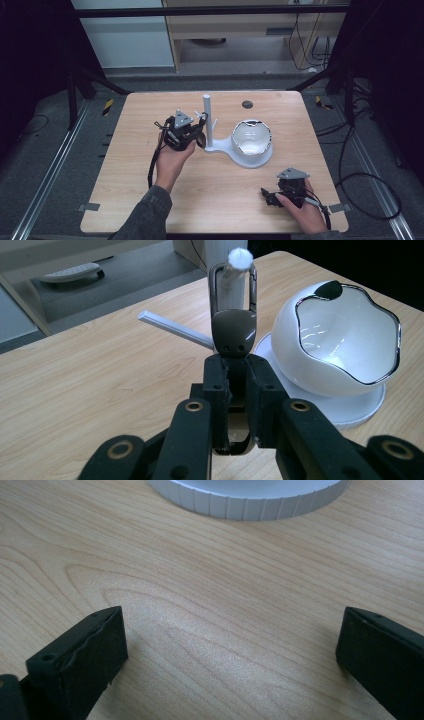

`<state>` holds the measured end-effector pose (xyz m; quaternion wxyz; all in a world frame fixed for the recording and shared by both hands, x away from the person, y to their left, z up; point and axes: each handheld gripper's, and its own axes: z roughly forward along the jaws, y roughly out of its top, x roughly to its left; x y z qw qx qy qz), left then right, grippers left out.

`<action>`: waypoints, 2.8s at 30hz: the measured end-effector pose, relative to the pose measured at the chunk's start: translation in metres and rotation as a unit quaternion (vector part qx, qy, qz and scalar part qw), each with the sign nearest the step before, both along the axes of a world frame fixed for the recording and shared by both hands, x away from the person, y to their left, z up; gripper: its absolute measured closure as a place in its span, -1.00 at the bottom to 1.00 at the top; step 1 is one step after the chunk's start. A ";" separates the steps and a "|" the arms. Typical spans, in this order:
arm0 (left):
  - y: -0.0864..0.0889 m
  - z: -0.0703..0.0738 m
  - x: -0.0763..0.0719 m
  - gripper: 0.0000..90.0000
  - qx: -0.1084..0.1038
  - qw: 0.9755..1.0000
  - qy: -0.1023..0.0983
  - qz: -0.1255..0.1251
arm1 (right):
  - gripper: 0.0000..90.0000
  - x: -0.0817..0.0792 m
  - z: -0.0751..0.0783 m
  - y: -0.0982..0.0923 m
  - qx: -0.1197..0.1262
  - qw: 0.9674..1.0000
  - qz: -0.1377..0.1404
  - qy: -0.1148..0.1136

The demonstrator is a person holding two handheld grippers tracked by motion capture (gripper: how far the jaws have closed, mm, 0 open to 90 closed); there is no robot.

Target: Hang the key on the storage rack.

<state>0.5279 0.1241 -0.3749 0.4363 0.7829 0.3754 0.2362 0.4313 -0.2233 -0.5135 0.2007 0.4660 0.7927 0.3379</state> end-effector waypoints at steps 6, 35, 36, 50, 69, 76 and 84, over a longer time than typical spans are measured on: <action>-0.001 -0.001 0.002 0.78 -0.002 1.000 0.004 0.000 | -0.99 0.000 0.000 0.000 0.000 1.000 0.000 0.000; 0.010 0.003 -0.008 0.69 -0.004 1.000 -0.002 0.010 | -0.99 0.000 0.000 0.000 0.000 1.000 0.000 0.000; 0.010 0.003 -0.008 0.68 -0.004 1.000 -0.002 0.010 | -0.99 0.000 0.000 0.000 0.000 1.000 0.000 0.000; 0.025 -0.001 -0.024 0.50 -0.005 1.000 -0.005 0.018 | -0.99 0.000 0.000 0.000 0.000 1.000 -0.001 0.000; 0.058 -0.023 -0.037 -0.40 -0.024 0.997 0.011 0.072 | -0.99 0.000 0.000 0.000 0.000 1.000 -0.002 0.000; 0.071 -0.031 -0.038 -0.57 -0.026 0.996 0.027 0.078 | -0.99 0.000 0.000 0.001 0.000 1.000 -0.002 0.000; 0.087 -0.046 -0.037 -0.68 -0.016 0.996 0.037 0.076 | -0.99 0.000 0.000 0.000 0.000 1.000 -0.002 0.000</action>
